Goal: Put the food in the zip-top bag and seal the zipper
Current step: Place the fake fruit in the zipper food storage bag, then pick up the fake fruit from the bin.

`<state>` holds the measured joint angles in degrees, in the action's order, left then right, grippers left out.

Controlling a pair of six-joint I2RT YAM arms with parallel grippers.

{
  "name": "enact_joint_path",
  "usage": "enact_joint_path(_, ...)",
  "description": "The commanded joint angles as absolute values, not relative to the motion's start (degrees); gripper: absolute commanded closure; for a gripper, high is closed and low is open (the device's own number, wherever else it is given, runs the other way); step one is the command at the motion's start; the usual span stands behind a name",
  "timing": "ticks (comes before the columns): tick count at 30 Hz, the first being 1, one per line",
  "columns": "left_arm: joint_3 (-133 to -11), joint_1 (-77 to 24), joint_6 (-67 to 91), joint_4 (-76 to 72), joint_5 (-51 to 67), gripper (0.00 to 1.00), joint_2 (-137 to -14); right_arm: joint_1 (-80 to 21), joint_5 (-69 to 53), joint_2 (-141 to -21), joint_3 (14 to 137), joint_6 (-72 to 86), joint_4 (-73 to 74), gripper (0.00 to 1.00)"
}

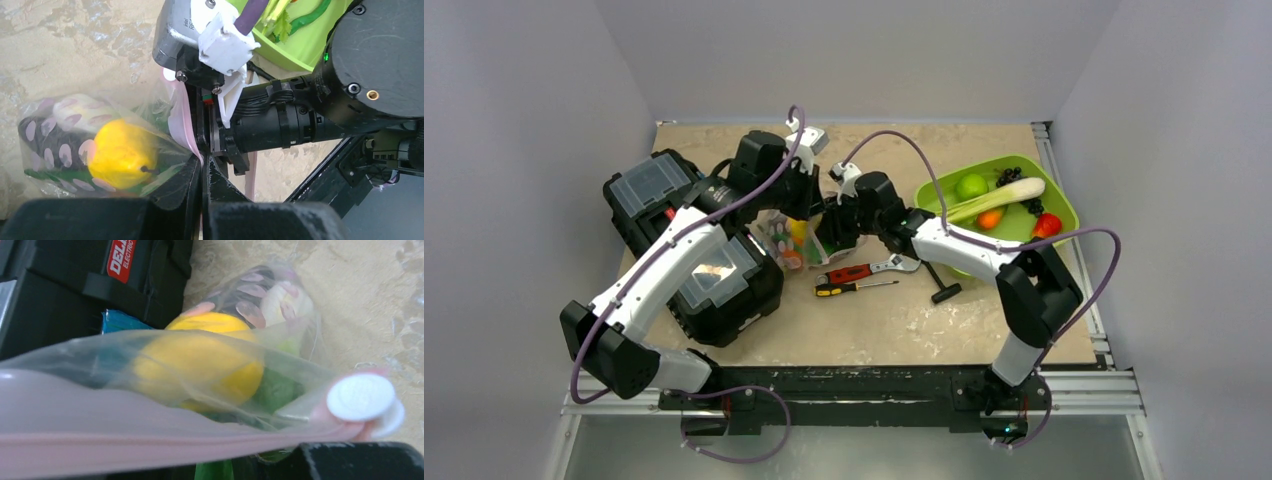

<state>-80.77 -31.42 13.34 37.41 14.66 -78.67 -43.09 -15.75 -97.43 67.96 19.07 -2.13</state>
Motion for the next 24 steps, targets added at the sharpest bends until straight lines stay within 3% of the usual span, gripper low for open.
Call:
enact_joint_path(1,-81.83,-32.16,13.52,34.01,17.35,1.0,-77.13,-43.68,-17.94,-96.17,67.73,20.51,-5.43,0.69)
enact_joint_path(11,-81.91,-32.0,13.62,35.13,12.79,1.0,-76.79,-43.66,-8.72,-81.09,65.02,19.0,3.89,0.57)
enact_joint_path(24,-81.65,-32.02,13.62,35.3,11.65,1.0,-77.02,-37.48,20.64,-64.97,58.58,23.92,7.98,0.58)
